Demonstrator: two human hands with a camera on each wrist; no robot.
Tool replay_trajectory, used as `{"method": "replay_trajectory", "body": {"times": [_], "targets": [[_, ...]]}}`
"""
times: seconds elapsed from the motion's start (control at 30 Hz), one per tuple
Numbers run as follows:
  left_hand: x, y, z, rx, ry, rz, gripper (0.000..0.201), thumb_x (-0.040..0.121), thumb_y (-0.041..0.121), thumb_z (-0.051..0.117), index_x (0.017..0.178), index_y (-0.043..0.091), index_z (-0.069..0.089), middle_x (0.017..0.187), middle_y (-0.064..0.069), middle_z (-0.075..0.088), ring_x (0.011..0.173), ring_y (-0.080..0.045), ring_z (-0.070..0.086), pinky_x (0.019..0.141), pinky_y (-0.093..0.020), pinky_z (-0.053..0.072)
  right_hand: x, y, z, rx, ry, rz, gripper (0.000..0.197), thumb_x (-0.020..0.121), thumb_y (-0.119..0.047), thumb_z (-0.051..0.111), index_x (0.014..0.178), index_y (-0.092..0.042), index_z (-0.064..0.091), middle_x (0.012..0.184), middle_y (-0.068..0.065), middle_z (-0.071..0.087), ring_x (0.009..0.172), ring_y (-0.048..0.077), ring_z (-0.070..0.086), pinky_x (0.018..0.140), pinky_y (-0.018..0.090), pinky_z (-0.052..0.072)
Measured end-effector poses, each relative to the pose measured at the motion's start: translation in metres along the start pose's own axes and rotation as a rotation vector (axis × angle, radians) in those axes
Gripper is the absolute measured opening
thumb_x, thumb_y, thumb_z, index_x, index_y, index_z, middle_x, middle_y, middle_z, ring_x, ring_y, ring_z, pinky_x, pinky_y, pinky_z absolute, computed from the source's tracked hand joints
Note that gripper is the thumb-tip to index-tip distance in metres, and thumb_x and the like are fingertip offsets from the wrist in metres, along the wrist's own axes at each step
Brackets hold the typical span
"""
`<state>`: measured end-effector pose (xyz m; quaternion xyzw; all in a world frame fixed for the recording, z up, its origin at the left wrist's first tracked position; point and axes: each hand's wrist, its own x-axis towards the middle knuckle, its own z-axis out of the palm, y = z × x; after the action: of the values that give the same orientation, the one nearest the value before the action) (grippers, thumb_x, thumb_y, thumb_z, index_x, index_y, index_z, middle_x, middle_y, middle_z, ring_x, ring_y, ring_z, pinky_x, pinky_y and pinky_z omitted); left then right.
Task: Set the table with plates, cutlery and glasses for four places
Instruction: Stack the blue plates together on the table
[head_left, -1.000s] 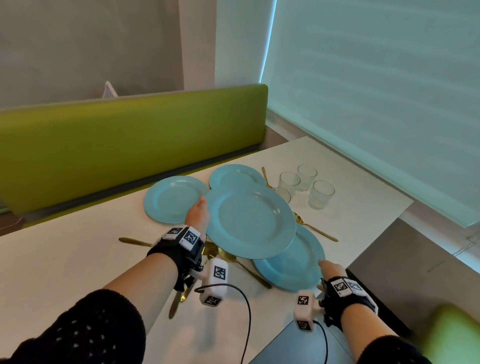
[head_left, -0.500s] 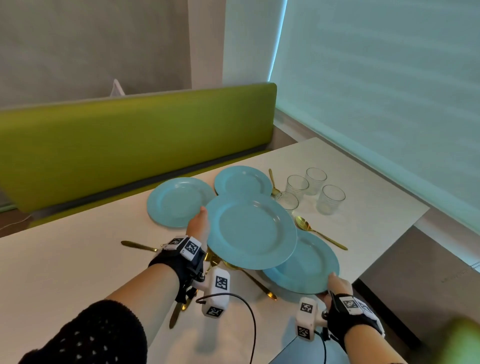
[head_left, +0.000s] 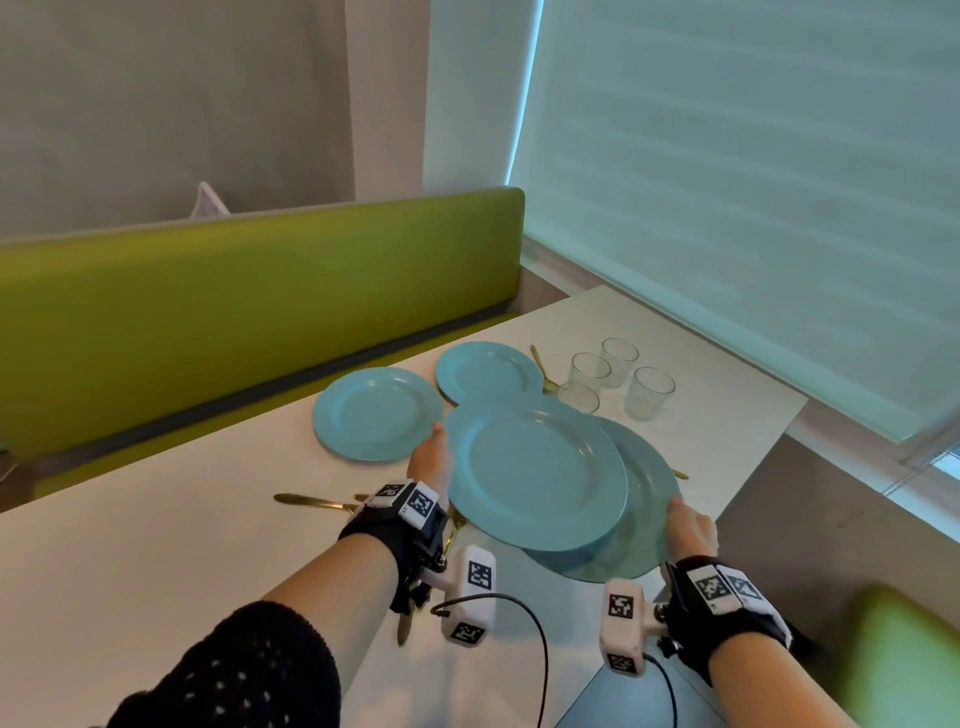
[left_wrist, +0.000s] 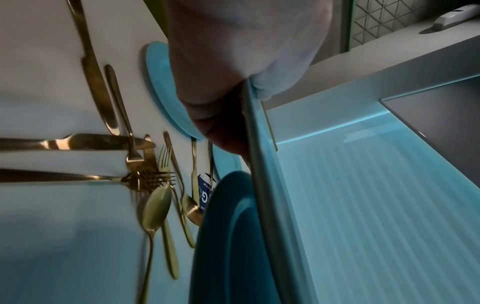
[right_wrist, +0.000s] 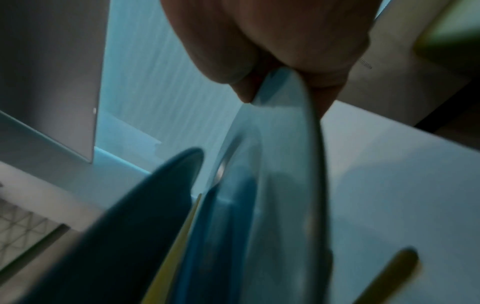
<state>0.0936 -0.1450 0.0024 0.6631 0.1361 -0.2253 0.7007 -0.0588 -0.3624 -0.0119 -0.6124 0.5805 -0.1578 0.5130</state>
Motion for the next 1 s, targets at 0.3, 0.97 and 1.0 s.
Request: {"method": "replay_trajectory", "body": {"times": [0.3,0.97,1.0], "targets": [[-0.003,0.001,-0.043,0.058,-0.011,0.091,0.049,0.1,0.038,0.026,0.131,0.009,0.051,0.135,-0.01,0.054,0.123,-0.032,0.051,0.108,-0.043,0.039,-0.06,-0.002,0.042,0.168,-0.092,0.0,0.056,0.097,-0.033,0.037,0.127,0.013,0.046,0.107,0.019,0.054,0.112,0.034,0.054,0.097,0.043,0.041],[0.133,0.024,-0.095,0.313,0.24,-0.109,0.05,0.097,0.036,0.037,0.122,-0.002,0.056,0.12,-0.02,0.061,0.105,-0.033,0.06,0.096,-0.038,0.049,-0.002,-0.081,0.165,0.156,-0.444,-0.143,0.035,0.094,-0.043,0.041,0.075,-0.024,0.065,0.1,0.01,0.07,0.101,0.033,0.063,0.093,0.057,0.048],[0.141,0.021,-0.103,0.411,0.248,-0.123,0.044,0.096,0.03,0.042,0.124,-0.001,0.055,0.124,-0.021,0.059,0.112,-0.034,0.059,0.097,-0.037,0.048,0.001,-0.086,0.169,0.142,-0.448,-0.148,0.036,0.094,-0.043,0.04,0.075,-0.025,0.064,0.099,0.011,0.07,0.1,0.033,0.063,0.093,0.057,0.048]]}}
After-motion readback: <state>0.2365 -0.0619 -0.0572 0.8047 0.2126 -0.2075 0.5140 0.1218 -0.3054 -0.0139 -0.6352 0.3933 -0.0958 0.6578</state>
